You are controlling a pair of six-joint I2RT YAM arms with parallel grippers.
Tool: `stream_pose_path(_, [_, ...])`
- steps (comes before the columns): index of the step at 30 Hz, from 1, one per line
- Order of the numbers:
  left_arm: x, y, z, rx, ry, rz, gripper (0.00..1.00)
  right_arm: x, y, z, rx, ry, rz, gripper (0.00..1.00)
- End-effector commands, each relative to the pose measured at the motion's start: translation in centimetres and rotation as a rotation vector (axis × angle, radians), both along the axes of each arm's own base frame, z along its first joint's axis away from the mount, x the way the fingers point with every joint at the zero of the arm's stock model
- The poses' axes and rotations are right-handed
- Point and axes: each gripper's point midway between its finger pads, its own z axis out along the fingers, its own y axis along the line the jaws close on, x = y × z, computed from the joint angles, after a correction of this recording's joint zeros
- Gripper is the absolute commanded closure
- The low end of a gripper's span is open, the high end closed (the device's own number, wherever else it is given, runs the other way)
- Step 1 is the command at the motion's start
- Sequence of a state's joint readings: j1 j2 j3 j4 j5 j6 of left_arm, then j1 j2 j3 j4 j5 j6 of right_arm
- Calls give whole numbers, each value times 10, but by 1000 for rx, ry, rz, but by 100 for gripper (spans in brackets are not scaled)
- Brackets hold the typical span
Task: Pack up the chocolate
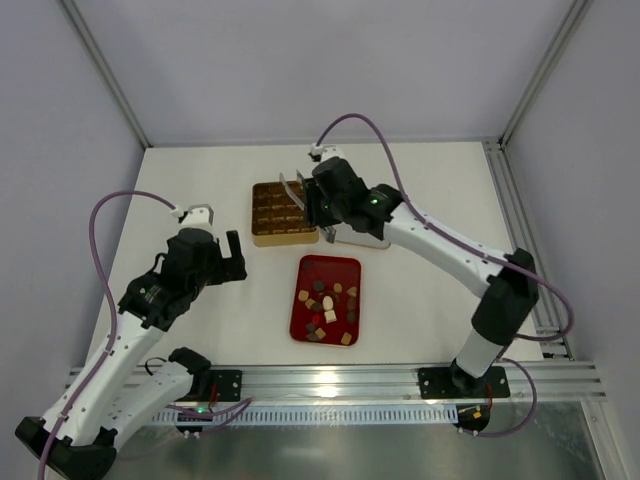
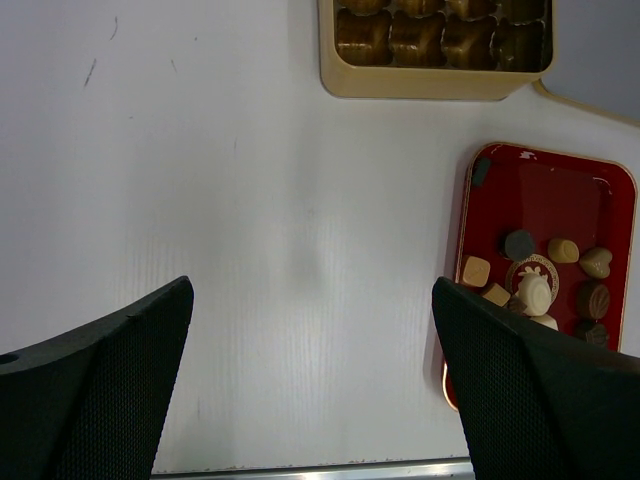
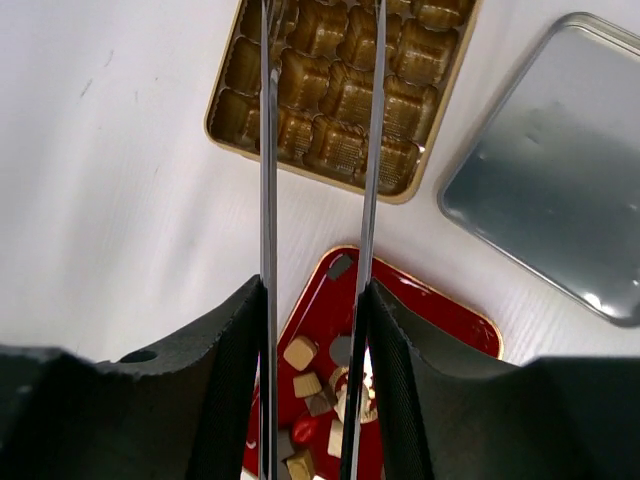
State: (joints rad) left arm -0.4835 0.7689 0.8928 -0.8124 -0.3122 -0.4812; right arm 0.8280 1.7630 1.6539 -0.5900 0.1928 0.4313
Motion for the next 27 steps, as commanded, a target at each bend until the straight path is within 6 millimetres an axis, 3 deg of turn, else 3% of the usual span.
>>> stream_pose_path(1, [5, 0, 5, -9, -29, 5, 0, -24, -32, 40, 87, -66, -48, 54])
stream_pose_path(4, [7, -6, 1, -29, -18, -6, 0, -57, -60, 33, 82, -37, -46, 54])
stream_pose_path(5, [7, -8, 0, -35, -13, -14, 0, -68, -68, 18, 53, -11, -45, 54])
stream_pose_path(6, [8, -9, 0, -34, -5, -14, 0, -80, -79, 22, 55, -6, -47, 55])
stream_pose_path(7, [9, -10, 1, -35, -9, -17, 0, -95, -88, 6, 7, 29, -39, 55])
stream_pose_path(9, [11, -11, 3, -37, -14, -21, 0, -112, -97, 5, 13, 40, -35, 55])
stream_pose_path(11, [12, -13, 5, -39, -12, -27, 0, -133, -102, -14, -22, 84, -9, 55])
stream_pose_path(18, [18, -18, 5, -33, -2, -41, 0, -180, -93, -43, -70, 173, 92, 55])
stream_pose_path(27, [16, -15, -1, -19, 8, -36, 0, -198, -76, -70, -121, 232, 153, 55])
